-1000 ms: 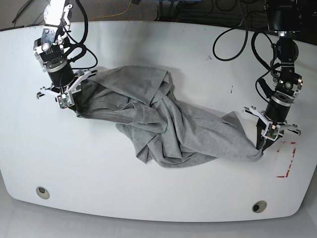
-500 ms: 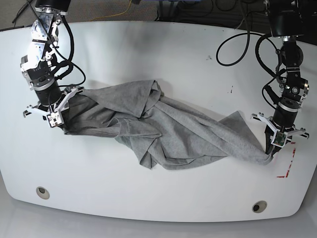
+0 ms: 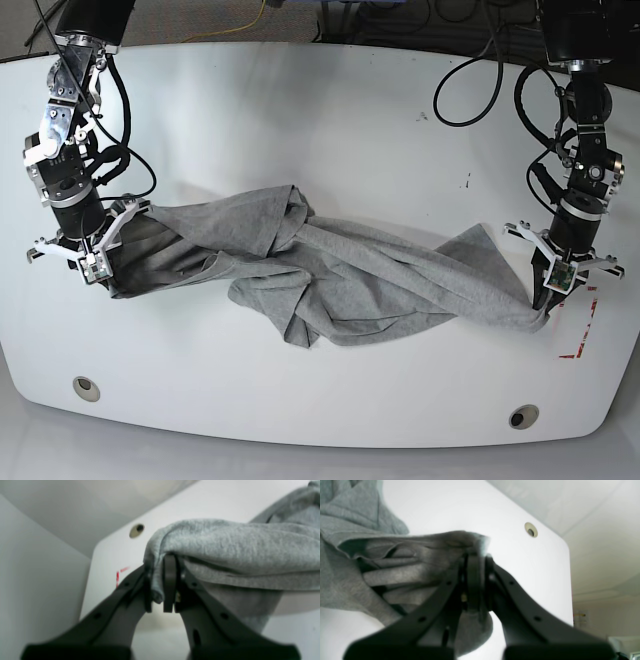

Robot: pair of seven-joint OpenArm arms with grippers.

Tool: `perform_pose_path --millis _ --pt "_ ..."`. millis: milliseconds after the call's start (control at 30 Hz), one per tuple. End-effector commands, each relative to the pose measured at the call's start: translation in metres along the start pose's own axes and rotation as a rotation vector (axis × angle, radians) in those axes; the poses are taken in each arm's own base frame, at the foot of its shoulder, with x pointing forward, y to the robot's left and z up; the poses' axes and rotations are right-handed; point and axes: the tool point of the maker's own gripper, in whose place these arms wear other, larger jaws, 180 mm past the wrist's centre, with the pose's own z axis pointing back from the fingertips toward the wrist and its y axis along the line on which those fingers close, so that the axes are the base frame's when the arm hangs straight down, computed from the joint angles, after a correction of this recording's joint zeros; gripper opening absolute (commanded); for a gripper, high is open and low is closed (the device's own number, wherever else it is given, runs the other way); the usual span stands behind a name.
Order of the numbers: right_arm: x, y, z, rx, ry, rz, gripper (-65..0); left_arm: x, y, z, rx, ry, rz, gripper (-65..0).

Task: Layout the t-shirt on the table in an organized manner, then fold the t-shirt properly
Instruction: 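Pull both grippers apart and drag the stretched shirt across the table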

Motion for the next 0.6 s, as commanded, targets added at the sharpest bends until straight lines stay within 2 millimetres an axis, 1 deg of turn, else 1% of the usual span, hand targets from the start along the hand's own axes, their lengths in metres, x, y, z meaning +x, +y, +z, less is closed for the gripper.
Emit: perform_pose_path --millis 0,200,267,300,400,500,567 --pt "0.024 -0.017 0.002 -0.045 -0.069 0.021 -65.0 0.039 0.028 -0.003 0.07 -0.109 -0.019 -65.0" --pt "0.045 -0.029 0.0 -0.077 -0.117 0.026 -65.0 0.074 0.052 -0.006 0.124 -0.189 -0.043 -65.0" --pt "0.051 -0.034 0.0 -0.087 -0.131 0.03 -65.0 0.079 0.061 -0.007 0.138 -0.186 -0.062 -65.0" --pt "0.056 -0.039 0.001 -0.097 -0.141 0.04 -65.0 0.082 0.069 -0.008 0.149 -0.175 -0.078 -65.0" --pt "0.066 -0.049 0.001 -0.117 -0.16 0.051 -65.0 0.093 0.084 -0.011 0.176 -0.177 -0.093 -65.0" --pt "0.081 -0.061 0.0 -0.147 -0.18 0.05 -65.0 0.107 0.095 -0.014 0.202 -0.193 -0.094 -65.0" --pt "0.089 -0.069 0.0 -0.166 -0.184 0.046 -65.0 0.113 0.1 -0.017 0.204 -0.198 -0.095 -65.0"
